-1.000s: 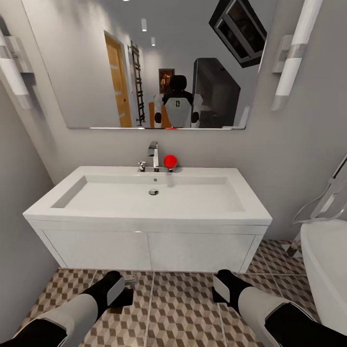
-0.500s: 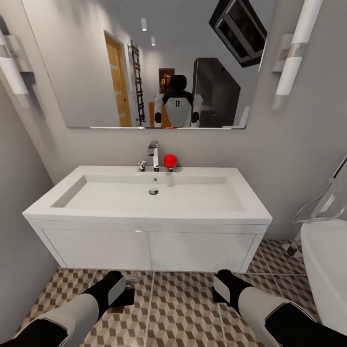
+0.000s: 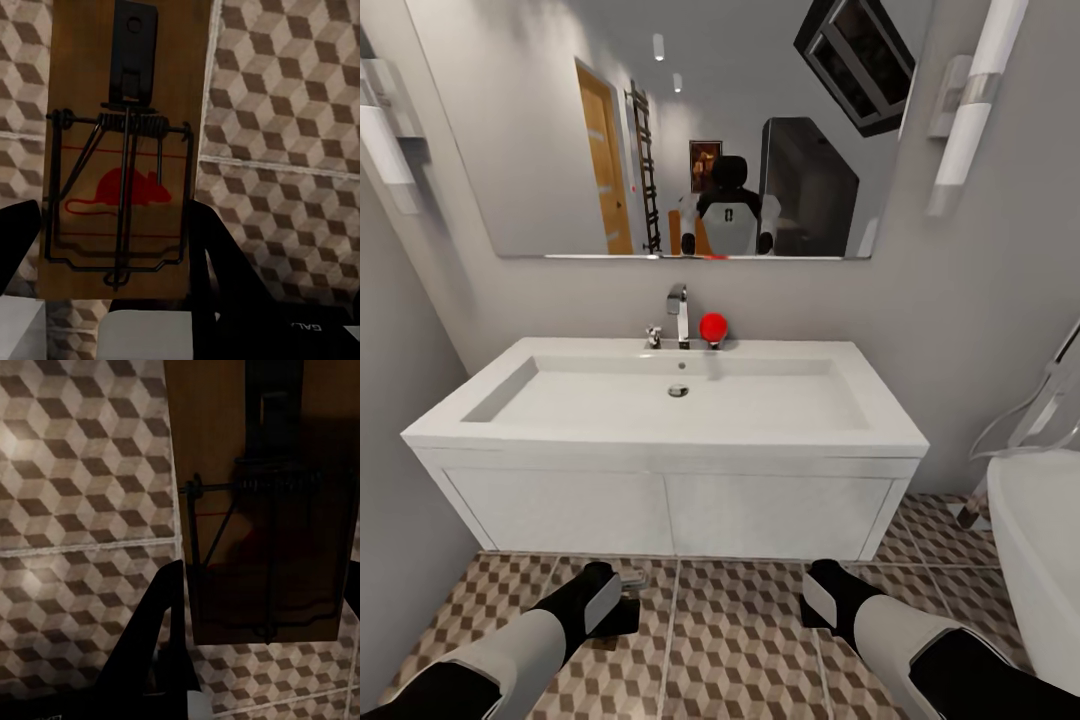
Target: Take the four mousetraps from the cabinet in the bathroom and place them on the bathroom floor. Make sure all four end up on the same floor surface, and ensure that at least two of them are either under or directly next to the same bathroom sink.
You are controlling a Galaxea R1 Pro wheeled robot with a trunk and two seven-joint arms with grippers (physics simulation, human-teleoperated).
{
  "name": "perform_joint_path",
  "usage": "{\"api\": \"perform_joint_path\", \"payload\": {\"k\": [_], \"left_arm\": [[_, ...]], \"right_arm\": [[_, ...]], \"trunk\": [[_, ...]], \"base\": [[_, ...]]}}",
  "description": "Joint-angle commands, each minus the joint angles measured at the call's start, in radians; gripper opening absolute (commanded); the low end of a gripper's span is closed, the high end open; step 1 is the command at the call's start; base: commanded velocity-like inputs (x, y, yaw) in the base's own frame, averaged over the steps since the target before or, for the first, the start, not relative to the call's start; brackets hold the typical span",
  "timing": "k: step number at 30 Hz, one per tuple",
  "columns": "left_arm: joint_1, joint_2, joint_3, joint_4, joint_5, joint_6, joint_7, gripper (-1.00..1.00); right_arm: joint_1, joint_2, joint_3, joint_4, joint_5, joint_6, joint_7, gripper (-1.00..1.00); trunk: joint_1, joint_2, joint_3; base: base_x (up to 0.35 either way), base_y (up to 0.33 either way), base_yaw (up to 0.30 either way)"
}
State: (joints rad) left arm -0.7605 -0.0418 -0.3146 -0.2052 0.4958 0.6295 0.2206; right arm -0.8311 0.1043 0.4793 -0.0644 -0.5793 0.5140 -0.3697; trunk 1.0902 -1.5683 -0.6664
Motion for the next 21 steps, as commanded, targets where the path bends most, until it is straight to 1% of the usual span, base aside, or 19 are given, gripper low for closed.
{"api": "perform_joint_path", "payload": {"k": [1,2,7,10,13,15,16,18,19,21], "left_arm": [[0.000,-0.002,-0.006,-0.002,0.010,0.004,0.008,-1.00],[0.000,-0.003,-0.006,-0.002,0.010,0.004,0.008,-1.00],[0.000,-0.004,-0.006,-0.002,0.010,0.003,0.008,-1.00],[0.000,-0.004,-0.006,-0.002,0.009,0.003,0.008,-1.00],[0.000,-0.003,-0.006,-0.002,0.008,0.002,0.008,-1.00],[0.000,-0.002,-0.007,-0.002,0.008,-0.001,0.008,-1.00],[0.000,0.001,-0.008,-0.001,0.008,-0.016,0.008,-1.00],[0.000,0.006,-0.010,0.004,0.007,-0.058,0.007,-1.00],[0.000,0.007,-0.010,0.007,0.006,-0.075,0.007,-1.00],[0.000,0.007,-0.014,0.009,0.006,-0.085,0.007,-1.00]], "right_arm": [[0.000,0.000,0.009,-0.002,-0.011,0.004,-0.004,-1.00],[0.000,0.000,0.009,-0.003,-0.011,0.002,-0.003,-1.00],[0.004,0.002,0.010,-0.003,-0.010,-0.060,0.005,-1.00],[0.005,0.007,0.012,-0.002,-0.005,-0.067,0.018,-1.00],[0.006,0.018,0.015,-0.002,-0.002,-0.069,0.033,-1.00],[0.011,0.025,0.023,-0.002,0.012,-0.069,0.061,-1.00],[0.018,0.027,0.033,-0.002,0.035,-0.071,0.091,-1.00],[0.026,0.027,0.044,-0.002,0.079,-0.084,0.126,-1.00],[0.028,0.027,0.047,-0.002,0.094,-0.096,0.135,-1.00],[0.030,0.028,0.050,-0.002,0.104,-0.106,0.140,-1.00]], "trunk": [[0.004,-0.008,-0.004],[0.008,-0.015,-0.007],[0.027,-0.050,-0.023],[0.038,-0.071,-0.032],[0.050,-0.092,-0.042],[0.058,-0.106,-0.048],[0.061,-0.113,-0.051],[0.069,-0.127,-0.057],[0.073,-0.134,-0.061],[0.081,-0.148,-0.067]], "base": [[0.000,0.000,0.000],[0.000,0.000,0.000],[0.000,0.000,0.000],[0.000,0.000,0.000],[0.000,0.000,0.000],[0.000,0.000,0.000],[0.000,0.000,0.000],[0.000,0.000,0.000],[0.000,0.000,0.000],[0.000,0.000,0.000]]}}
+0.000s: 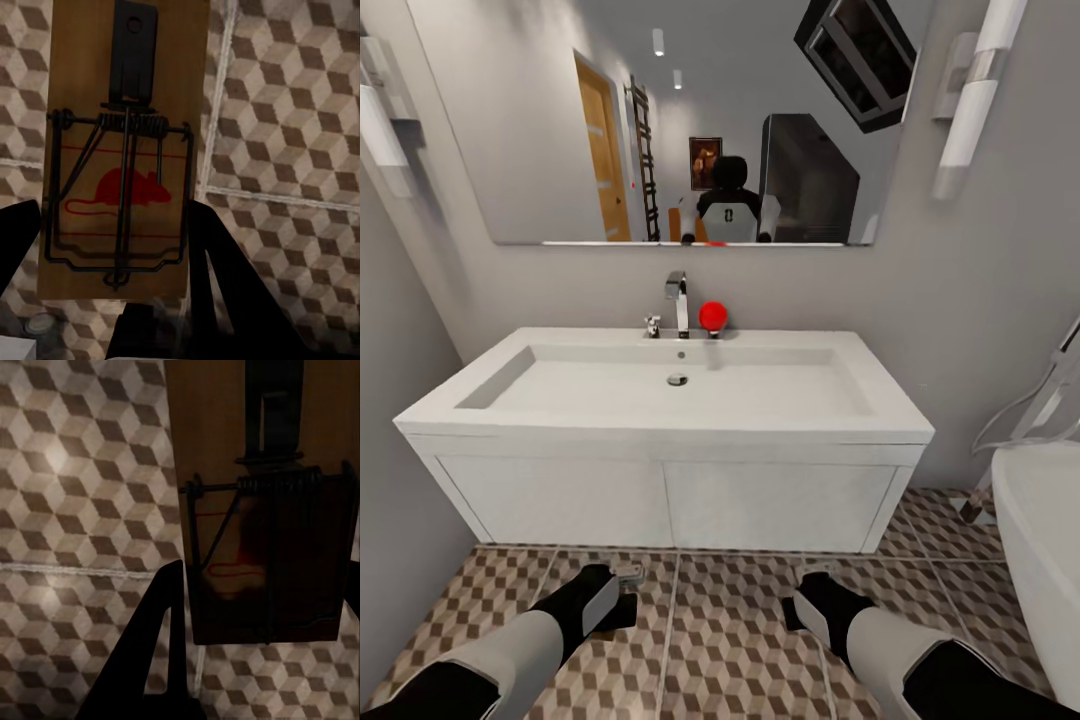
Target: Take the four mousetraps from the cabinet in the bathroom and place them on the bathroom floor. Make sure all four end up on the same floor surface, and ensure that at least two of them are either under or directly next to the same bathroom sink.
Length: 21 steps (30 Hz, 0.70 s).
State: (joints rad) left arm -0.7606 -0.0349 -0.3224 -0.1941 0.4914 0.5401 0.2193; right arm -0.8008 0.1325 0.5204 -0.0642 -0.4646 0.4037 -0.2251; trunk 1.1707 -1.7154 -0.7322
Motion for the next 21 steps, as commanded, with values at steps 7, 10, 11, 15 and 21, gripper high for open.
{"api": "perform_joint_path", "payload": {"k": [7,10,11,15,21], "left_arm": [[0.001,0.002,-0.116,0.054,0.009,-0.188,-0.115,-1.00],[0.001,-0.003,-0.145,0.082,0.009,-0.224,-0.167,-1.00],[0.001,-0.005,-0.153,0.086,0.009,-0.228,-0.174,-1.00],[0.001,-0.005,-0.160,0.092,0.009,-0.233,-0.182,-1.00],[0.001,-0.005,-0.162,0.093,0.009,-0.233,-0.182,-1.00]], "right_arm": [[0.009,0.002,0.010,-0.001,-0.004,-0.044,0.000,-1.00],[0.022,0.001,0.011,-0.002,-0.003,-0.072,0.000,-1.00],[0.024,0.001,0.012,-0.002,-0.003,-0.076,0.001,-1.00],[0.026,0.001,0.012,-0.002,-0.003,-0.085,0.001,-1.00],[0.026,0.001,0.012,-0.002,-0.003,-0.086,0.001,-1.00]], "trunk": [[0.027,-0.050,-0.023],[0.038,-0.071,-0.032],[0.042,-0.078,-0.035],[0.058,-0.106,-0.048],[0.081,-0.148,-0.067]], "base": [[0.000,0.000,0.000],[0.000,0.000,0.000],[0.000,0.000,0.000],[0.000,0.000,0.000],[0.000,0.000,0.000]]}}
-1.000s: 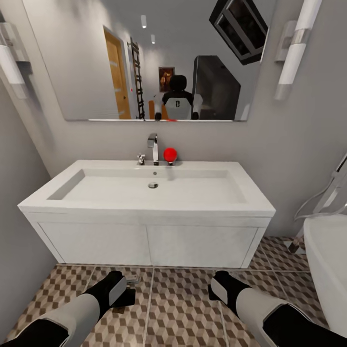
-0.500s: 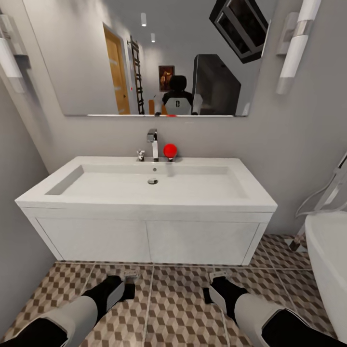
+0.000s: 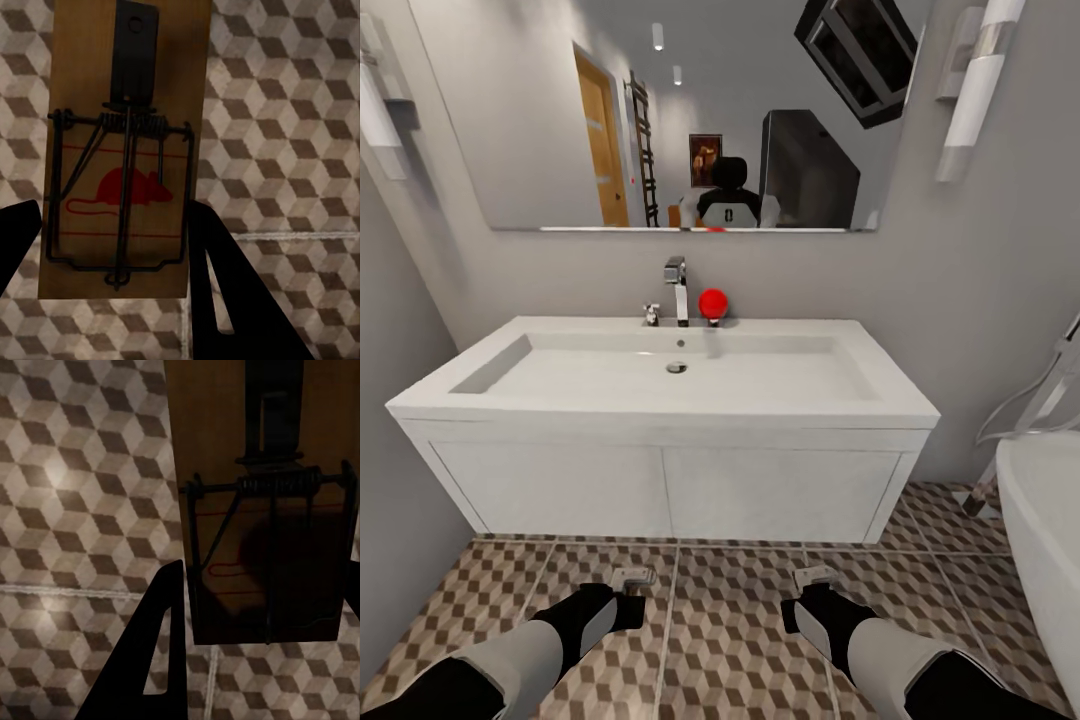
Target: Take the four mousetraps from the cabinet in the bathroom and place them on the bathroom floor. Make sure all four end up on the same floor surface, and ensure that at least two of them are either under or directly next to the same bathroom sink.
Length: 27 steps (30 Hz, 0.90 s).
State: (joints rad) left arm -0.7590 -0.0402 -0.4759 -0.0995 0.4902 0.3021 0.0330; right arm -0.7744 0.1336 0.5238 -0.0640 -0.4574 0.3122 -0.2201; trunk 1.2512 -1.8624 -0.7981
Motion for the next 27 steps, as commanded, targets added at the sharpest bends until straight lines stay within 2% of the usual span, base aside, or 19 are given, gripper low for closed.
{"api": "perform_joint_path", "payload": {"k": [1,16,20,27], "left_arm": [[0.000,0.000,-0.009,-0.002,0.010,0.005,0.004,-1.00],[0.000,-0.001,-0.009,0.000,0.010,0.005,0.004,-1.00],[0.000,-0.001,-0.009,0.000,0.010,0.005,0.004,-1.00],[0.000,-0.001,-0.009,0.000,0.010,0.005,0.004,-1.00]], "right_arm": [[0.000,0.000,0.009,-0.002,-0.010,0.005,-0.004,-1.00],[0.000,0.000,0.009,-0.002,-0.009,0.004,-0.004,-1.00],[0.000,0.000,0.009,-0.002,-0.010,-0.032,-0.004,-1.00],[0.000,0.000,0.009,-0.002,-0.011,-0.042,-0.004,-1.00]], "trunk": [[0.004,-0.008,-0.004],[0.061,-0.113,-0.051],[0.077,-0.141,-0.064],[0.103,-0.190,-0.086]], "base": [[0.000,0.000,0.000],[0.000,0.000,0.000],[0.000,0.000,0.000],[0.000,0.000,0.000]]}}
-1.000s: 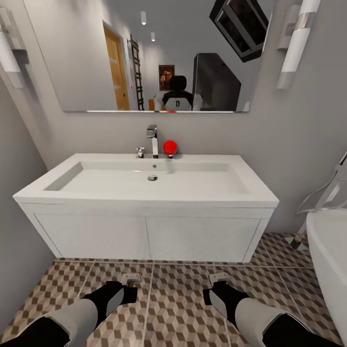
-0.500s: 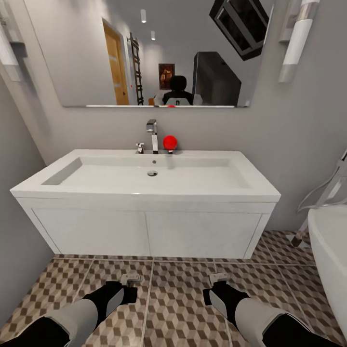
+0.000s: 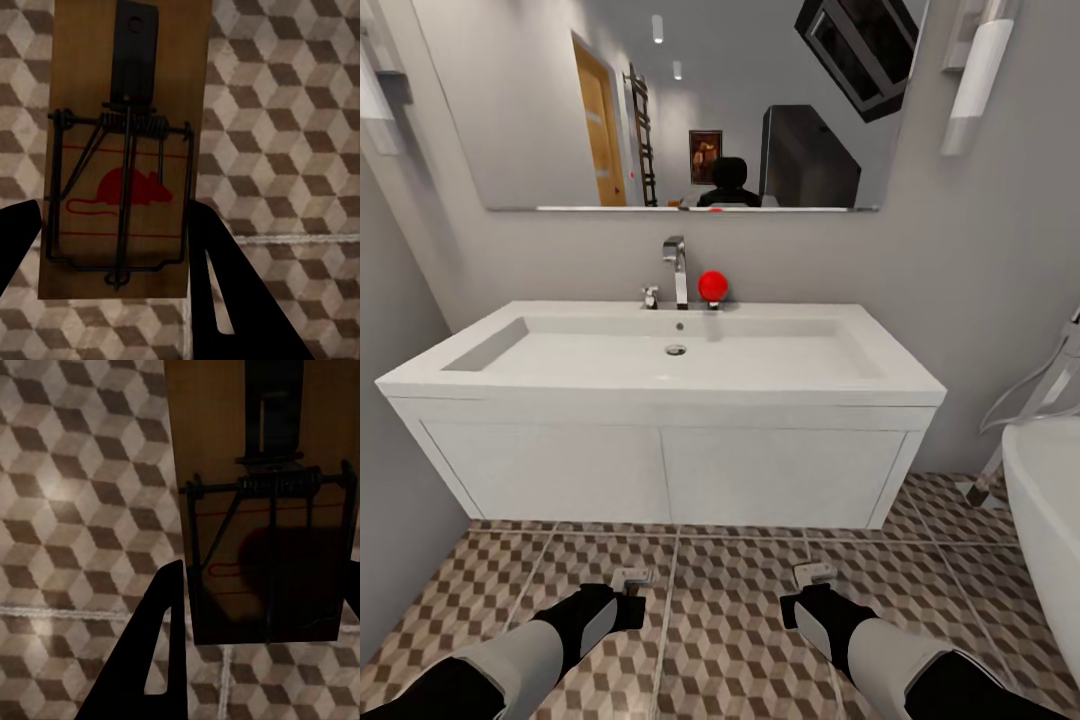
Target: Take the four mousetraps from the cabinet in the bathroom and place them on the bathroom floor. Make sure all four end up on the same floor surface, and ensure that at least two of them are either under or directly next to the same bathroom sink.
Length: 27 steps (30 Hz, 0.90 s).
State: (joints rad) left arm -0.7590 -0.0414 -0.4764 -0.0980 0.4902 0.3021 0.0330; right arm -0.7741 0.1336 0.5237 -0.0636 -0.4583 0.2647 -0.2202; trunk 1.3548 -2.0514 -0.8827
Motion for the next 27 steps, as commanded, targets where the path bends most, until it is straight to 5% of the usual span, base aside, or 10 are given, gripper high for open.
{"api": "perform_joint_path", "payload": {"k": [1,27], "left_arm": [[0.000,0.000,-0.008,-0.002,0.010,0.005,0.004,-1.00],[0.000,0.000,-0.008,-0.002,0.010,0.005,0.004,-1.00]], "right_arm": [[0.000,0.000,0.009,-0.002,-0.010,0.005,-0.004,-1.00],[0.003,0.000,0.009,-0.002,-0.010,0.005,-0.004,-1.00]], "trunk": [[0.004,-0.008,-0.004],[0.103,-0.190,-0.086]], "base": [[0.000,0.000,0.000],[0.000,0.000,0.000]]}}
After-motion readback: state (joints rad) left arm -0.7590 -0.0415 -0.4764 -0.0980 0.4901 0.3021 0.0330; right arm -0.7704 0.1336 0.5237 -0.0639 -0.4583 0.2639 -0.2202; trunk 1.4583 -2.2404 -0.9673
